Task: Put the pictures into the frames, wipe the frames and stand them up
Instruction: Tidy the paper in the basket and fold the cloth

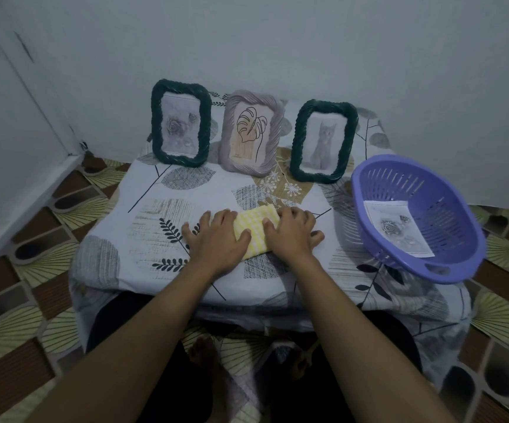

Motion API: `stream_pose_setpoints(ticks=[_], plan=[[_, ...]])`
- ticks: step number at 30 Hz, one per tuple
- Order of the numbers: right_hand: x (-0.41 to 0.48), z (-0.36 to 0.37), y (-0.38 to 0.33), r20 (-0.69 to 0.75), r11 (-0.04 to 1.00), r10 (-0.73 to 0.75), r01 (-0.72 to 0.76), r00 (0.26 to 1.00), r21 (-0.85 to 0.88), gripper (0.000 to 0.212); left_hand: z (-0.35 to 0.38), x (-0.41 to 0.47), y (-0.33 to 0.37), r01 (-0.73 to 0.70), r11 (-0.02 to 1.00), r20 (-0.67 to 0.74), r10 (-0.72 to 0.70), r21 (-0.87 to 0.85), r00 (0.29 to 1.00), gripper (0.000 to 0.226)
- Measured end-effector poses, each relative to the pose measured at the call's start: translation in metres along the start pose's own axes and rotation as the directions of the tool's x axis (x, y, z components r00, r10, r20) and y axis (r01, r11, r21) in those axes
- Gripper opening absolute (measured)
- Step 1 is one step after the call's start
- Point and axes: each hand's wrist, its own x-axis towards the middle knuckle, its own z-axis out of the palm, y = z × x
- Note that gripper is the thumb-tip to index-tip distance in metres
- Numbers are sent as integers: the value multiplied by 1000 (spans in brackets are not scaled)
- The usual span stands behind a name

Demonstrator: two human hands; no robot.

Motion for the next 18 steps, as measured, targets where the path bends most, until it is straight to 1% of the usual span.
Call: stream_pose_setpoints(ticks=[2, 6, 8, 10, 12, 13, 14, 16, 18], plan=[[0, -1, -2, 5, 999, -27, 27, 1000, 48, 40, -6, -1, -1, 31, 999, -17, -32, -29, 999, 57], [-3, -3, -7, 46, 968, -117, 104, 992, 228, 22, -21, 0, -6, 70, 997, 31, -68, -38, 997, 58], [-6, -5, -10, 83, 901, -198, 148, 977, 407, 23, -30, 3, -11, 79, 994, 71, -73, -80, 995, 55], [-9, -7, -15, 77, 794, -279, 185, 957, 579, 24, -41, 4, -15, 100, 980, 113, -81, -173, 990, 57], [-10, -9, -23, 67, 710, -352, 220, 934, 669, 22, -52, 3, -22, 94, 961, 144, -58, -262, 988, 63], [-10, -9, -28, 63, 683, -382, 236, 922, 692, 21, -56, 2, -26, 78, 945, 152, -30, -319, 988, 61], [-9, -9, -33, 54, 662, -404, 251, 913, 706, 21, -60, 1, -30, 61, 918, 153, 0, -391, 988, 54], [-7, -6, -42, 32, 644, -428, 280, 903, 712, 22, -64, 2, -41, 42, 858, 127, 27, -512, 991, 33], [-6, -1, -51, 24, 651, -444, 304, 895, 696, 24, -64, 3, -52, 43, 843, 83, 2, -535, 997, 22]])
